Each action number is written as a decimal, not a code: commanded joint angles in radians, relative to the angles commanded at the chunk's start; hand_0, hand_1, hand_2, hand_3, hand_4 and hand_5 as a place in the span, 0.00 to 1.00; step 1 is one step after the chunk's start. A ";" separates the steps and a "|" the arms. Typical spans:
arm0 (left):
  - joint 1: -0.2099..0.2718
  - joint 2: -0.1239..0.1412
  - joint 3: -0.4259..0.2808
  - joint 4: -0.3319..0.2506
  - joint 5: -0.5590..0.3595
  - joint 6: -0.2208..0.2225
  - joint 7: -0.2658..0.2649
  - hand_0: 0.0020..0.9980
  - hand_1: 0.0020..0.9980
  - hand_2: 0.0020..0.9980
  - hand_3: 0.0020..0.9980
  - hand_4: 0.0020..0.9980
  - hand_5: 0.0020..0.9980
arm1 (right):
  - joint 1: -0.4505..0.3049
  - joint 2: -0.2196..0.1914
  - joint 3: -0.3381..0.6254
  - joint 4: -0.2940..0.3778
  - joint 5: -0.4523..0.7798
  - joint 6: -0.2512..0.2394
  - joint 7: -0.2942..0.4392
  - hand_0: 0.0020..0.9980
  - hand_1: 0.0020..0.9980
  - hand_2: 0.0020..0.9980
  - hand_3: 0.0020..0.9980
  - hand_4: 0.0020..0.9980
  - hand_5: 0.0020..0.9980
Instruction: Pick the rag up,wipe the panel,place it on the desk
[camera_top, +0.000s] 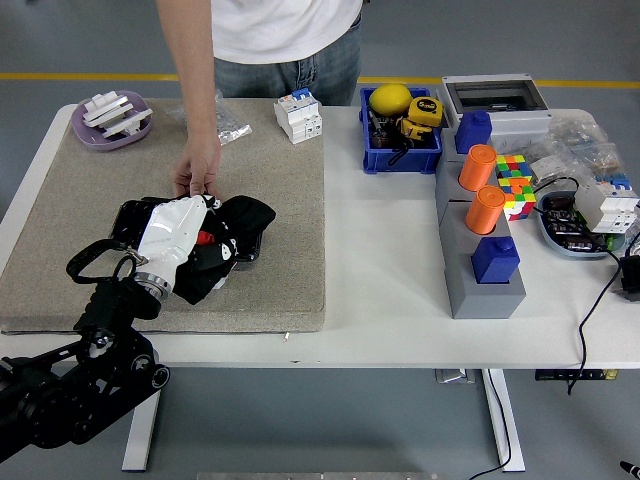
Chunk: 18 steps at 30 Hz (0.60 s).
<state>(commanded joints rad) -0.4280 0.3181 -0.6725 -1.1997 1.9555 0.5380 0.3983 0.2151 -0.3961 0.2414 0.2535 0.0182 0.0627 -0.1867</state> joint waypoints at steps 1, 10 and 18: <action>-0.001 0.002 -0.011 0.009 -0.001 -0.001 0.000 0.29 0.19 0.44 0.43 0.26 0.00 | 0.000 0.000 0.000 0.000 0.000 0.000 0.000 0.72 0.68 0.69 0.64 1.00 0.55; 0.001 0.023 -0.113 0.101 -0.014 0.008 -0.017 0.29 0.19 0.44 0.42 0.26 0.00 | 0.001 0.000 -0.001 0.000 0.002 0.001 0.000 0.72 0.68 0.69 0.64 1.00 0.55; 0.006 0.034 -0.178 0.153 -0.018 0.017 -0.025 0.29 0.19 0.44 0.42 0.26 0.00 | 0.001 0.000 0.001 0.000 0.000 0.001 0.000 0.72 0.68 0.69 0.64 1.00 0.55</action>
<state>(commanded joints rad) -0.4217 0.3525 -0.8504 -1.0472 1.9378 0.5551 0.3731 0.2164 -0.3962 0.2423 0.2538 0.0186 0.0633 -0.1871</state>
